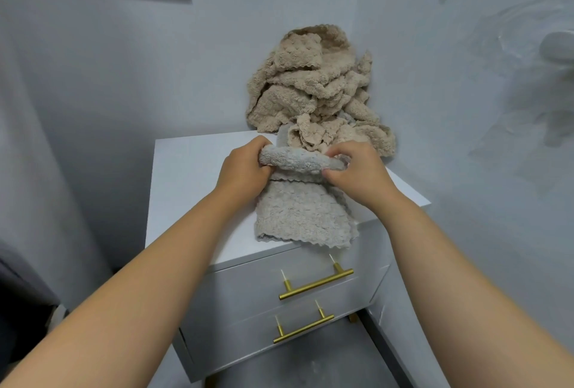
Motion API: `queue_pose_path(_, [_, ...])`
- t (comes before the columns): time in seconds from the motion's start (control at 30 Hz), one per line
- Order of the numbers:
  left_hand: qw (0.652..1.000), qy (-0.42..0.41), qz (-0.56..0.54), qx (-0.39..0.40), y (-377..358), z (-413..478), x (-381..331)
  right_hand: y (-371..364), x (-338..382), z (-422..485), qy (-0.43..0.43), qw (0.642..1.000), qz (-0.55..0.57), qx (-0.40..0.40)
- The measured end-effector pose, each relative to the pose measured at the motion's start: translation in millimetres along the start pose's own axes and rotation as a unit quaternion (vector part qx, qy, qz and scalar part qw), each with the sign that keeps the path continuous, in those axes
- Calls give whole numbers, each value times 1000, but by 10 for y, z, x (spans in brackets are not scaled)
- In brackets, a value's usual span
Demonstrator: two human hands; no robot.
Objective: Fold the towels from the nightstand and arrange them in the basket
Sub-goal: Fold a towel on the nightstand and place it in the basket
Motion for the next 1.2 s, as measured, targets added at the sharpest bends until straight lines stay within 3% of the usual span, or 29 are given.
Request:
queue_pose_path(0.1, [1000, -13, 10, -7, 28, -9, -13, 18, -11, -6, -22, 1000, 5, -3])
queue_pose_path(0.27, [999, -26, -17, 27, 36, -5, -23, -43, 68, -74, -39, 996, 4, 84])
queue_pose_path(0.37, [996, -24, -67, 58, 66, -4, -53, 10, 94, -36, -27, 999, -28, 38])
queue_pose_path(0.6, [972, 59, -188, 131, 74, 11, -28, 162, 137, 25, -37, 998, 39, 27])
queue_pose_path(0.8, [981, 1, -132, 144, 107, 18, -171, 143, 82, 53, -24, 999, 26, 42])
queue_pose_path(0.87, [985, -7, -130, 112, 116, 21, -182, 145, 73, 62, -14, 999, 22, 25])
queue_pose_path(1.03, [997, -50, 49, -14, 98, -64, -218, 36, 60, -17, 10, 999, -41, -18])
queue_pose_path(1.2, [992, -61, 111, -3, 16, -94, -132, -67, 8, -81, 16, 997, -71, -4])
Point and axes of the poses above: each hand's wrist, its own z-axis towards the middle knuckle, its own y-axis out of the back of the hand, x = y × z, the point moved 5 cm from there along z, towards the middle knuckle, and after that the axes turned 4 degrees about y, right-handed, at the moved point
